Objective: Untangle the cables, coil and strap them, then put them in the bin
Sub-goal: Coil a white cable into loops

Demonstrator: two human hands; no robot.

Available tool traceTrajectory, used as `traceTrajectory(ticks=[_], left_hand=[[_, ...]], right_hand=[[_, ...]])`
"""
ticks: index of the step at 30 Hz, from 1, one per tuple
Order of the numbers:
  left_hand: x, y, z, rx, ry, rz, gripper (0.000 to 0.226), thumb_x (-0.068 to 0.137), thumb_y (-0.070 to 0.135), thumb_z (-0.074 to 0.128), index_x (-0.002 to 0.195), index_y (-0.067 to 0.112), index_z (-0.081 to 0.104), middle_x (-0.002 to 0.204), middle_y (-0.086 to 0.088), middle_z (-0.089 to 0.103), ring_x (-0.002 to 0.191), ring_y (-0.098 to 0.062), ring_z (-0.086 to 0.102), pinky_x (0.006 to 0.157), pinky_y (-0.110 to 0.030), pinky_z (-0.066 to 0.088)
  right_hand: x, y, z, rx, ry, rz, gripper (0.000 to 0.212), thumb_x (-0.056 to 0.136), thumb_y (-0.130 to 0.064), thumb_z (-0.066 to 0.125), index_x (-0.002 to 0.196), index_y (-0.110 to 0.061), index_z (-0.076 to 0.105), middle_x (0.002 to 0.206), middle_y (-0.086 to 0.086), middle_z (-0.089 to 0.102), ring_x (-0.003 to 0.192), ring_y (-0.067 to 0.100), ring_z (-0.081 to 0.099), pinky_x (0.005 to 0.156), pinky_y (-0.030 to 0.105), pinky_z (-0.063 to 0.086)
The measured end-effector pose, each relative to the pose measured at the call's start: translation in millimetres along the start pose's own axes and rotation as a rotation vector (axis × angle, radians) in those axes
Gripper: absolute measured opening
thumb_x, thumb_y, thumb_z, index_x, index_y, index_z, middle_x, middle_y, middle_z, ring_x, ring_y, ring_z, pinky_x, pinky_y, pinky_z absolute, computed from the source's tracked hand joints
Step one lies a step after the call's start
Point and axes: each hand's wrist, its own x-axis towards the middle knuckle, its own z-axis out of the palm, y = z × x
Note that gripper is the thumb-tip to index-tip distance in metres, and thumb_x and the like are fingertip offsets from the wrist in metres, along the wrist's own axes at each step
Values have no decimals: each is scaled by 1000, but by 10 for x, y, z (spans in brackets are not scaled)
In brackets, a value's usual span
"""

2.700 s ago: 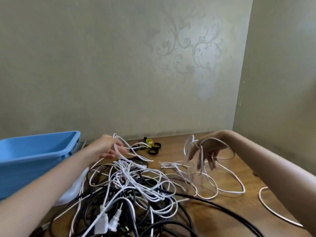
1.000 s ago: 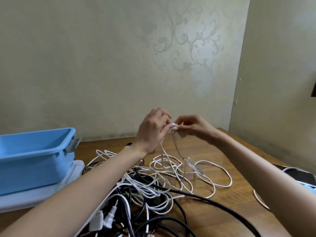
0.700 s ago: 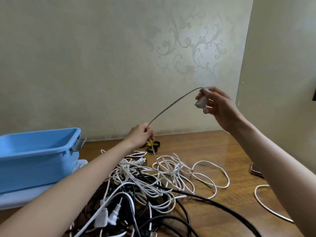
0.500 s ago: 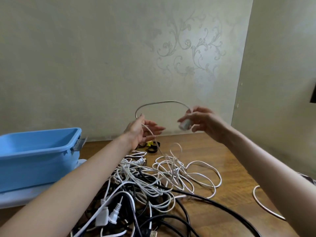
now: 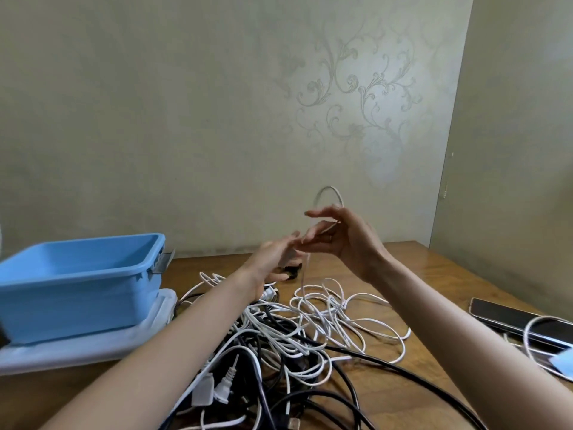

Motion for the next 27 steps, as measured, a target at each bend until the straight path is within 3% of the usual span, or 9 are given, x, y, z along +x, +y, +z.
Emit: traceTrajectory(ticks=[3, 8, 11, 13, 15, 19, 21, 24, 27], left_hand=[[2, -134, -18, -189, 25, -185, 65, 88, 54, 52, 133, 7, 44, 127, -16, 58, 107, -27, 59, 83, -43, 50], [-23, -184, -68, -705, -405, -488, 96, 88, 71, 35, 142, -8, 26, 134, -30, 50, 127, -37, 47, 96, -57, 42], [-7, -183, 6, -647, -351, -373, 85, 92, 68, 22, 129, -4, 46, 107, -29, 63, 113, -37, 56, 101, -53, 38], [-44, -141, 69, -635, -306, -246, 76, 95, 63, 19, 110, 0, 58, 81, -21, 66, 74, -28, 66, 79, -42, 56], [-59, -137, 113, -600, -219, -119, 58, 98, 53, 29, 101, 3, 57, 73, -14, 65, 48, -19, 59, 46, -25, 52], [-23, -197, 106, -666, 33, 62, 32, 99, 35, 41, 91, 5, 46, 67, -7, 65, 47, -11, 59, 42, -19, 48], [-19, -191, 77, -532, 63, 51, 30, 99, 36, 42, 93, 6, 44, 71, -6, 57, 45, -6, 45, 37, -13, 36], [49, -266, 90, 59, 62, 33, 34, 100, 40, 39, 95, 8, 51, 86, -7, 54, 65, -12, 46, 53, -19, 41], [123, -388, 134, 467, -34, 158, 43, 95, 51, 43, 78, 12, 48, 81, -7, 49, 74, -18, 46, 69, -31, 37]], right_hand=[[22, 96, 37, 79, -35, -58, 51, 101, -25, 25, 73, 2, 59, 67, 26, 62, 79, 40, 64, 90, 52, 50], [-49, 200, 36, 70, -175, -59, 46, 88, -19, 30, 59, 1, 59, 61, 26, 59, 76, 35, 61, 81, 37, 51], [-126, 287, -10, 25, -243, 48, 29, 82, -20, 37, 82, 0, 58, 66, 24, 62, 74, 33, 61, 74, 36, 52], [-177, 352, -46, -88, -226, 113, 25, 81, -15, 40, 99, -2, 51, 70, 23, 64, 61, 29, 60, 58, 31, 50], [-220, 396, -88, -225, -153, 138, 19, 86, -2, 40, 101, -3, 52, 71, 20, 66, 45, 20, 52, 42, 23, 40], [-256, 381, -208, -263, 86, 106, 12, 91, -7, 53, 100, -5, 61, 58, 10, 60, 37, 8, 32, 38, 17, 23], [-247, 297, -250, -304, 173, 110, 22, 94, -23, 56, 107, -7, 62, 57, 9, 61, 37, 8, 31, 39, 17, 23], [-266, 128, -214, -482, 199, 176, 43, 99, -43, 43, 97, -7, 67, 59, 13, 65, 39, 12, 37, 40, 20, 27], [-214, -35, -146, -944, 137, 178, 52, 102, -40, 36, 85, -3, 69, 55, 16, 65, 34, 9, 41, 41, 20, 31]])
